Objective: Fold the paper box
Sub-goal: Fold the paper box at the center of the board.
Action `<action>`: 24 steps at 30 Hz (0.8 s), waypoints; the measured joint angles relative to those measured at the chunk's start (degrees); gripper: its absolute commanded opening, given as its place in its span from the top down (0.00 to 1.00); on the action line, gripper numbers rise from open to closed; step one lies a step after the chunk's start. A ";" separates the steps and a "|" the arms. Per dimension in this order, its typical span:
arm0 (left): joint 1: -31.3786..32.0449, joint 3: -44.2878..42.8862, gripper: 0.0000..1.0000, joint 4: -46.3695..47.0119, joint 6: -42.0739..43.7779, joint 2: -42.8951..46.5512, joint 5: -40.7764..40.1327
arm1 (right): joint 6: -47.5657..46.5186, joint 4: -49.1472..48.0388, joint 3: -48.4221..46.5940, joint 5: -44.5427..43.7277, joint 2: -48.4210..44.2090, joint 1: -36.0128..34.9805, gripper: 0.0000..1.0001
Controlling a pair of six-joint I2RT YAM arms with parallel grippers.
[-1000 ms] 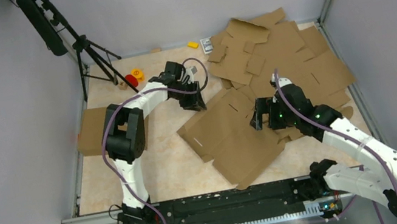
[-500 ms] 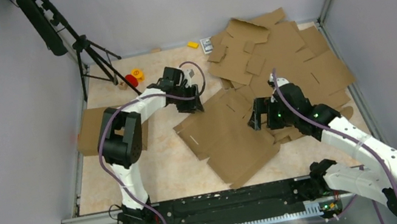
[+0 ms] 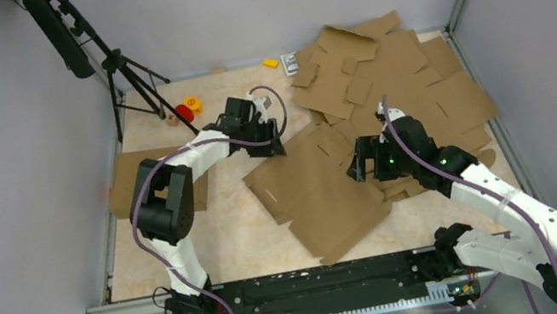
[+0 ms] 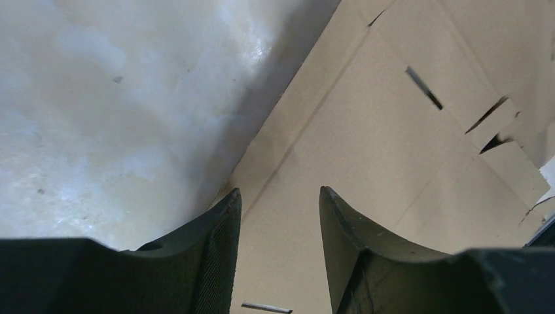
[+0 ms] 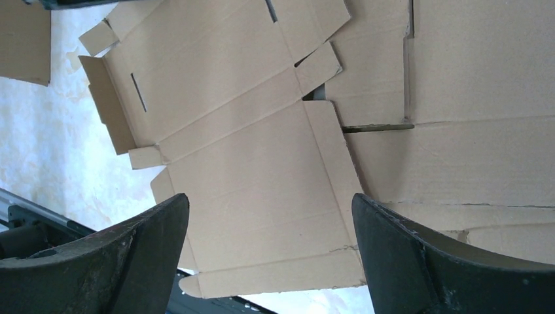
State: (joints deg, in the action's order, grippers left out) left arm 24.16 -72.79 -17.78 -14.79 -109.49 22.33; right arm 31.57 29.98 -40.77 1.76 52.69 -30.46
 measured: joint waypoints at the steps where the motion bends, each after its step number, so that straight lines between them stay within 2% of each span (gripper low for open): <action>1: 0.00 0.28 0.49 0.33 0.04 1.42 -0.61 | -0.02 0.00 0.00 -0.02 0.00 0.00 0.08; 8: 0.09 -3.54 0.48 0.22 1.86 2.51 -2.82 | -0.13 -0.17 -0.28 -0.13 0.02 0.00 0.08; 14: 0.09 -10.29 0.48 -3.76 3.26 -5.11 -2.89 | -0.61 -0.07 -0.59 -0.15 0.00 0.00 0.08; 17: 0.09 -10.97 0.49 -5.84 3.65 -7.98 -2.10 | -0.92 0.00 -0.59 -0.17 0.00 0.00 0.08; 18: 0.09 -10.99 0.51 -6.58 3.76 -8.66 -1.11 | -0.96 0.07 -0.59 -0.17 0.00 0.00 0.08; 24: -0.02 -12.72 0.85 -8.68 4.15 -9.51 4.15 | -1.11 0.09 -0.59 -0.37 0.00 0.00 0.08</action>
State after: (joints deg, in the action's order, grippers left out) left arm 24.14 -85.52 -26.46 -10.63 -119.00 26.48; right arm 30.46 30.06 -41.36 1.39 52.69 -30.46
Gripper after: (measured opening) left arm 0.293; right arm 0.919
